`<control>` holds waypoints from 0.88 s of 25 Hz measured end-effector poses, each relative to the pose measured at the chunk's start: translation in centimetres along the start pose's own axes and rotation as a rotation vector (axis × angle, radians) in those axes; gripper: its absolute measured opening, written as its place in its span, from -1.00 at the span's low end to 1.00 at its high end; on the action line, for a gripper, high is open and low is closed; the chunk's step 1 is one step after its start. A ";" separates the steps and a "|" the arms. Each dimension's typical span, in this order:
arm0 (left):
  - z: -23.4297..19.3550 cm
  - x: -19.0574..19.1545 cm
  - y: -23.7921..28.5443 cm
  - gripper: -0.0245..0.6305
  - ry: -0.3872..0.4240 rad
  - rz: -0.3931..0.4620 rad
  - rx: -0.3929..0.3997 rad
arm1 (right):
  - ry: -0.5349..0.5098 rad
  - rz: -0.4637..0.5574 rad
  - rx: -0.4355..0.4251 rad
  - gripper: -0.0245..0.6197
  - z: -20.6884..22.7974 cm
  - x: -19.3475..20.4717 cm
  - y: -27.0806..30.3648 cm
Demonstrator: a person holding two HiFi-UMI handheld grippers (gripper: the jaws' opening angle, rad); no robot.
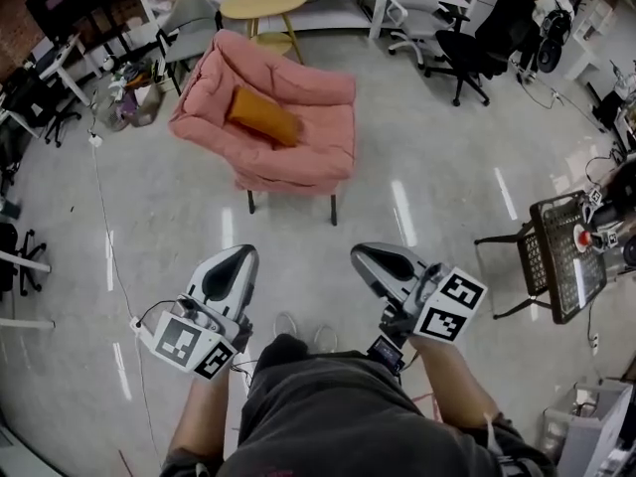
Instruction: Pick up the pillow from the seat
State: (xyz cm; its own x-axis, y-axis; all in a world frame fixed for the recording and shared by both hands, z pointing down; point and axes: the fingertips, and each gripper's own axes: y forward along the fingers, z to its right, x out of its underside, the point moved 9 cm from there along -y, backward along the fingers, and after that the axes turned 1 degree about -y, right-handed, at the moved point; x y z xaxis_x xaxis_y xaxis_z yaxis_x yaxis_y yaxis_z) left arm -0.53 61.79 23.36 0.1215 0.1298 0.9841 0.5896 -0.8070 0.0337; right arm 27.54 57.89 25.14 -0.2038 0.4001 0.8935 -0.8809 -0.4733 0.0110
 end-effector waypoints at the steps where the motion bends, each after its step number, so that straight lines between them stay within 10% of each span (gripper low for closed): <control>1: -0.5 0.1 0.1 -0.89 -0.007 -0.005 -0.013 | 0.005 -0.004 0.005 -0.87 0.5 -0.1 0.0; 22: -24.4 -3.1 15.4 -0.89 -0.059 -0.038 0.034 | 0.072 -0.056 0.075 -0.87 15.5 -5.9 20.7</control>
State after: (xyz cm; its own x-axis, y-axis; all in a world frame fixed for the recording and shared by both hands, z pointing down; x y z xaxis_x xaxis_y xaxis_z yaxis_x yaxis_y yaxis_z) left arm -11.34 34.92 25.07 0.1447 0.1947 0.9701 0.6212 -0.7810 0.0642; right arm 17.14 33.57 27.00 -0.1877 0.4815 0.8561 -0.8578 -0.5049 0.0959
